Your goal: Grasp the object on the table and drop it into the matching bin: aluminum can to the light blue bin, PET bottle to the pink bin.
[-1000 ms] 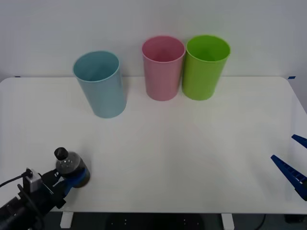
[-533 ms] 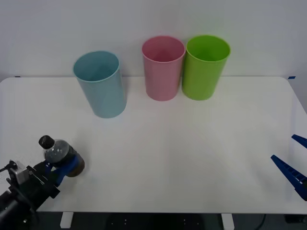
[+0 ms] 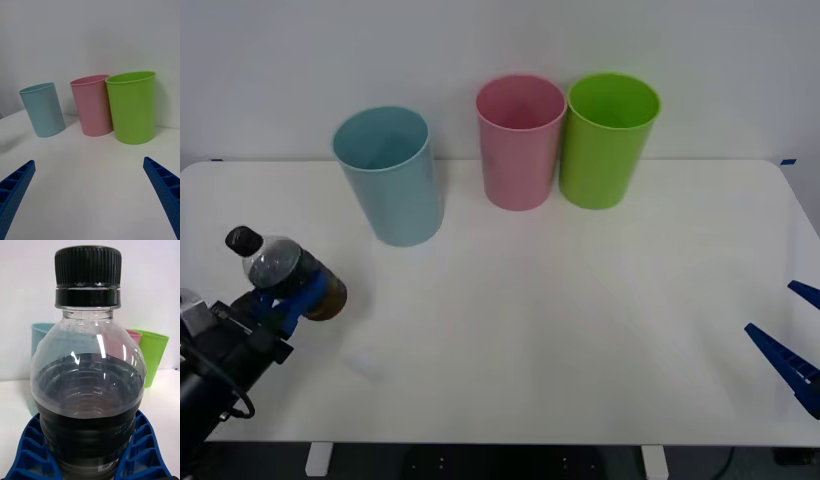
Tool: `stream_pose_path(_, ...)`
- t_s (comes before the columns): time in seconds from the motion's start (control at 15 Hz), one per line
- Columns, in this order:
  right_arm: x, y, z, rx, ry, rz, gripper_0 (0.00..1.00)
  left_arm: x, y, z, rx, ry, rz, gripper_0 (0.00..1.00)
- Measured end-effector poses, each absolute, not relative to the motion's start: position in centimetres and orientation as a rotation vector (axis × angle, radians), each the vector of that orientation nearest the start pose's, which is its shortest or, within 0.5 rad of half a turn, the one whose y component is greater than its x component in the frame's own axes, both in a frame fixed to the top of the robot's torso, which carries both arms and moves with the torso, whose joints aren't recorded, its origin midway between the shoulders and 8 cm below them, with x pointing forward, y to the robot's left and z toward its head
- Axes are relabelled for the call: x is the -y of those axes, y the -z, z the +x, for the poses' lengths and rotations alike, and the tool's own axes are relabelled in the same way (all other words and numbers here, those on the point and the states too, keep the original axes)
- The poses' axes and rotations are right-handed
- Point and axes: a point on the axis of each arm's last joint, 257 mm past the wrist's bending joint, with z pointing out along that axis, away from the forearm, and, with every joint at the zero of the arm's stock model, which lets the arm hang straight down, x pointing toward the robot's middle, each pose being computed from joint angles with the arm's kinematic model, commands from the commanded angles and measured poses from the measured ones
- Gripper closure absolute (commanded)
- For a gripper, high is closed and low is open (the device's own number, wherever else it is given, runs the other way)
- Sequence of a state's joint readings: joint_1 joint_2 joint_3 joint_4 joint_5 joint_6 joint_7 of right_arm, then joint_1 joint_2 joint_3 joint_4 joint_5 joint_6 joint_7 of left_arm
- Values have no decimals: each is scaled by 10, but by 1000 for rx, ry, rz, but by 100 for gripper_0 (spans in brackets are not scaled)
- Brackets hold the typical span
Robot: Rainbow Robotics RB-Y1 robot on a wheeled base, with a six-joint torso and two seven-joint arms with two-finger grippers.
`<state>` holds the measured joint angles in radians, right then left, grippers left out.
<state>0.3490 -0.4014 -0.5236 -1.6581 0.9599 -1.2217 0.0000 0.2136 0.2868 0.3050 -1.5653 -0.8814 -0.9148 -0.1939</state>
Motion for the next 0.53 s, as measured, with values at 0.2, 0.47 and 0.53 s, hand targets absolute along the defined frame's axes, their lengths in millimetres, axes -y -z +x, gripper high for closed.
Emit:
stream_pose_path(0.2, 330, 169, 342, -1441, -567, -465, 0, -278, 147, 435, -1328, 541, 225, 100)
stream_pose_path(0.47, 330, 169, 342, -1441, -567, -465, 0, -276, 95, 442, -1268, 616, 168, 100)
stream_pose_path(0.53, 330, 169, 342, -1441, -567, -465, 0, -276, 84, 442, -1254, 628, 160, 100)
